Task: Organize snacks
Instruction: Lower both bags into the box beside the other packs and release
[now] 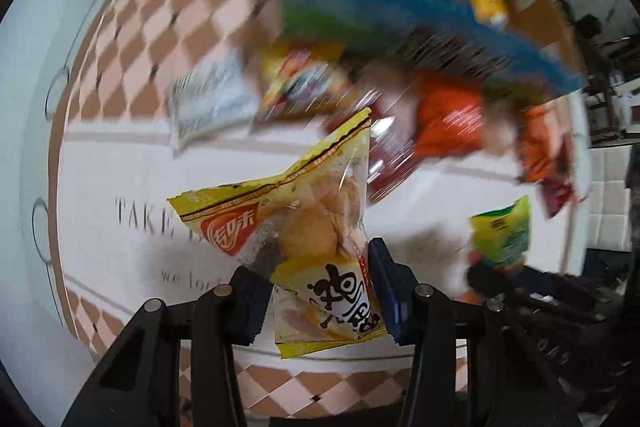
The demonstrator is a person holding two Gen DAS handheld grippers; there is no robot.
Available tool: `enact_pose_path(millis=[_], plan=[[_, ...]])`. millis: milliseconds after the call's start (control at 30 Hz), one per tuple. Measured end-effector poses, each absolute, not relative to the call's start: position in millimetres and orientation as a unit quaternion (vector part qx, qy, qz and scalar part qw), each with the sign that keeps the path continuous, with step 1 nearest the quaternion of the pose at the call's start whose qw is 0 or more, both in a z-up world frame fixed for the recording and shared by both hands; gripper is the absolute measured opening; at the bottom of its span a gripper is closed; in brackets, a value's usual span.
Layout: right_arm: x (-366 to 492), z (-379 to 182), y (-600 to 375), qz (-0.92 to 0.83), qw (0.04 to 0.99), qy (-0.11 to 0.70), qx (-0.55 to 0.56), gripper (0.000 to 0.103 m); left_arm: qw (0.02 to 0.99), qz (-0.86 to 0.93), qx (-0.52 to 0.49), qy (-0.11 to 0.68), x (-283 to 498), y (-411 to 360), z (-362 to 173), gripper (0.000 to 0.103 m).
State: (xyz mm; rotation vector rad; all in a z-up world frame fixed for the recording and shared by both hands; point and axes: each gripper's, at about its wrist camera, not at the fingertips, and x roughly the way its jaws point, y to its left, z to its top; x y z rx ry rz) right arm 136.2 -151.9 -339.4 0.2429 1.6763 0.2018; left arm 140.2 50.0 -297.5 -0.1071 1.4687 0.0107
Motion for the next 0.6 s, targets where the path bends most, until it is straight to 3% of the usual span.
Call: enact_pose_path(millis=[367, 600], plan=[[209.0, -226.2, -185.2, 0.099, 0.733, 0.654, 0.158, 0.052, 0.803, -0.034, -0.029, 0.594, 265.7, 11.0, -197.3, 0.043], [273.8, -212.2, -186.2, 0.086, 0.744, 0.638, 0.178, 0.052, 0.791, -0.035, -0.033, 0.61, 337.6, 11.2, -205.7, 0.043]])
